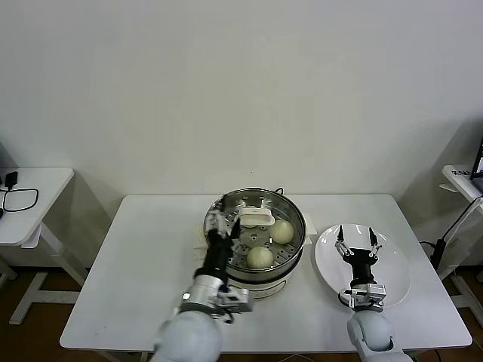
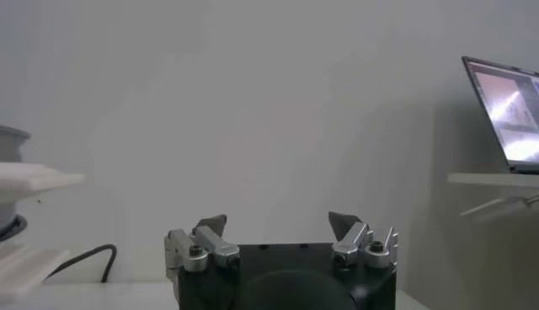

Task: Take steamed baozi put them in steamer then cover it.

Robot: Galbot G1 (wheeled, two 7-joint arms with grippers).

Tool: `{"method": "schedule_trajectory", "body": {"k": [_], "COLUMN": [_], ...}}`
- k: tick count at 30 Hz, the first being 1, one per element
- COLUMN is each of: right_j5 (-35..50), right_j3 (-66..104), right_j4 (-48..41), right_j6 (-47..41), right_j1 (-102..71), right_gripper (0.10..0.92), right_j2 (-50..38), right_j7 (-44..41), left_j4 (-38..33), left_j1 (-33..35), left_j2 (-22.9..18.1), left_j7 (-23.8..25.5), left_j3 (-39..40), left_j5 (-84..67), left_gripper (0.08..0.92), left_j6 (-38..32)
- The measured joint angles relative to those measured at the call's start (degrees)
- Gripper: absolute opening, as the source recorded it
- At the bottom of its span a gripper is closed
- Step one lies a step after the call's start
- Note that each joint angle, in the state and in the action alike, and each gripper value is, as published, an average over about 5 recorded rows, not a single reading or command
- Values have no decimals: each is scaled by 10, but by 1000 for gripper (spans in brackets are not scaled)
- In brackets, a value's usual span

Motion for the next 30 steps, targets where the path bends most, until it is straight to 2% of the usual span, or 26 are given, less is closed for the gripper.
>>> {"method": "schedule_trajectory", "body": {"k": [5, 11, 20, 30], "right_j5": [19, 41, 59, 64], "right_j3": [-4, -7, -5, 1], "right_j4": [11, 22, 28, 35], "right_j6": [-12, -19, -22, -24], "right_j1": [-10, -20, -39, -55], "right_gripper": [823, 823, 823, 823], "right_j2": [-8, -18, -24, -26], "right_j7": [-8, -21, -32, -34], "left_j4": [7, 61, 134, 180], "left_j1": [24, 40, 74, 103], "left_j2": [17, 31, 34, 34], "left_j7": [-78, -120, -123, -104], "left_j3": [-101, -205, -290, -326], "left_j5": [-190, -399, -580, -664], "left_gripper": [823, 823, 823, 823], "left_j6": [-68, -170, -278, -337]}}
